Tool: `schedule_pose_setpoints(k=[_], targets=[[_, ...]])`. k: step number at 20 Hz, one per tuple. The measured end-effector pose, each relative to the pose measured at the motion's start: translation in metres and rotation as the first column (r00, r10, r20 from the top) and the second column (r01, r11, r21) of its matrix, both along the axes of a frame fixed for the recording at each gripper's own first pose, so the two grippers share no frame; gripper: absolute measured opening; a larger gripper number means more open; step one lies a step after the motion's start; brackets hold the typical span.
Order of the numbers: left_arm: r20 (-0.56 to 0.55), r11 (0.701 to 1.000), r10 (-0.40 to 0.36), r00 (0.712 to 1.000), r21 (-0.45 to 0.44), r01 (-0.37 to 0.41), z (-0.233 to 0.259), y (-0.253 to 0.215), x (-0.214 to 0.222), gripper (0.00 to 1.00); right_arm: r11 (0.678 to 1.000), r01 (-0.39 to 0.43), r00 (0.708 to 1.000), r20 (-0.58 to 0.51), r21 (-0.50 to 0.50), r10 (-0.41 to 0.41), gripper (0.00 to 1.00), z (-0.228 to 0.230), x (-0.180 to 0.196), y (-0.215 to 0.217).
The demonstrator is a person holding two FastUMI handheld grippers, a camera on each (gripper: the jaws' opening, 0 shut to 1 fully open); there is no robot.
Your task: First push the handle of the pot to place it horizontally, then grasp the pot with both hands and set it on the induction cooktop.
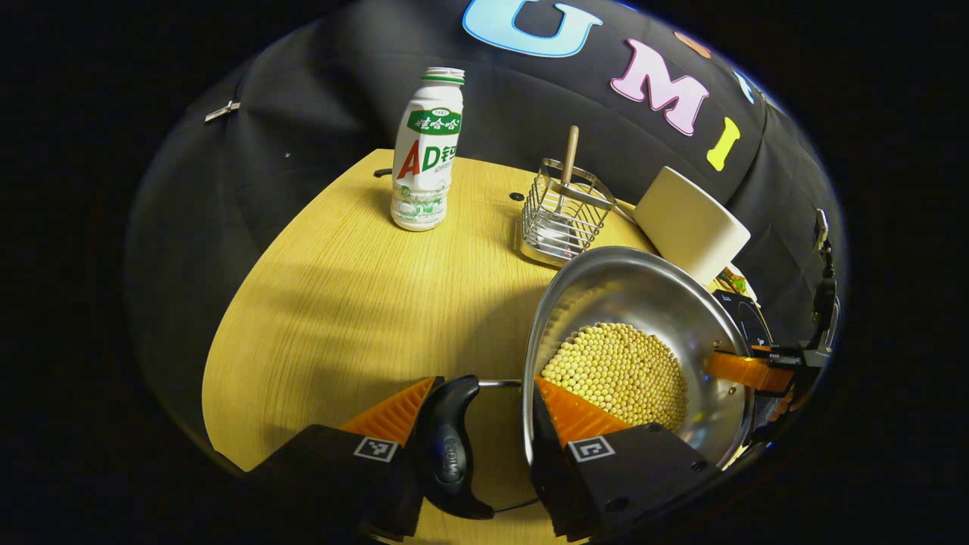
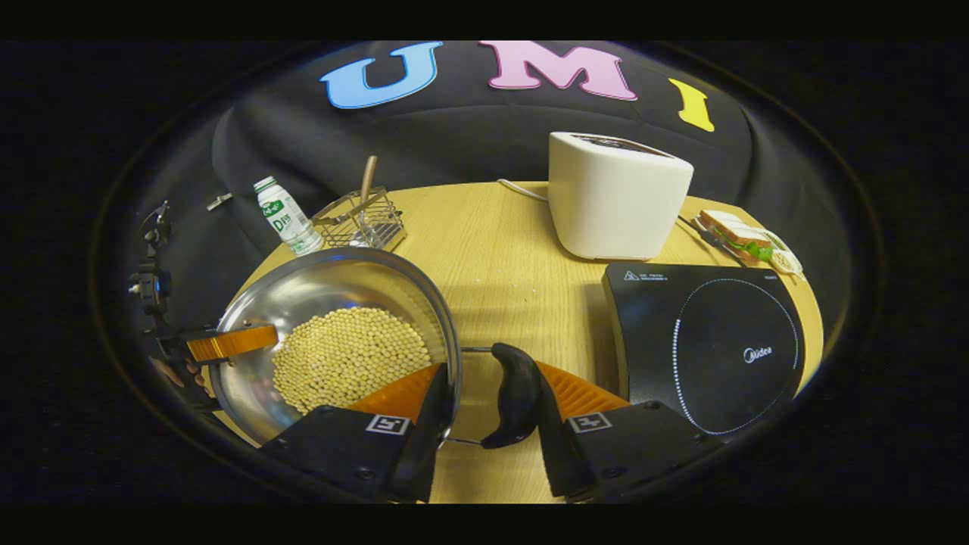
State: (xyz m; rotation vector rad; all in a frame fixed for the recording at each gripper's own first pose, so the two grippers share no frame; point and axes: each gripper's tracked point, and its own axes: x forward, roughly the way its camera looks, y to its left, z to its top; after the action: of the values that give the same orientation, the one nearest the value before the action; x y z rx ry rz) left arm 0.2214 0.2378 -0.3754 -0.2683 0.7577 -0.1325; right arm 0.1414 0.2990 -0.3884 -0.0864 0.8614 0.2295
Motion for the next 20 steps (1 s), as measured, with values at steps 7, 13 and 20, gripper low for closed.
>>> schedule_pose_setpoints(k=[7,13,20], targets=[[-0.007,0.999,0.04,0.999,-0.01,-0.04,0.001,0.003,-0.013,0.64,1.0,-0.022,1.0,-0.009,-0.01,0.022,0.56,0.001,-0.012,0.001],[-0.007,0.998,0.056,0.998,-0.01,-0.056,0.016,-0.003,-0.029,0.62,0.999,-0.047,0.999,0.013,-0.005,0.047,0.55,0.019,-0.018,-0.005],[0.039,0.999,0.046,0.998,0.019,-0.047,0.07,-0.042,-0.03,0.62,0.999,-0.04,0.998,0.05,0.029,0.038,0.55,0.07,-0.012,-0.041]])
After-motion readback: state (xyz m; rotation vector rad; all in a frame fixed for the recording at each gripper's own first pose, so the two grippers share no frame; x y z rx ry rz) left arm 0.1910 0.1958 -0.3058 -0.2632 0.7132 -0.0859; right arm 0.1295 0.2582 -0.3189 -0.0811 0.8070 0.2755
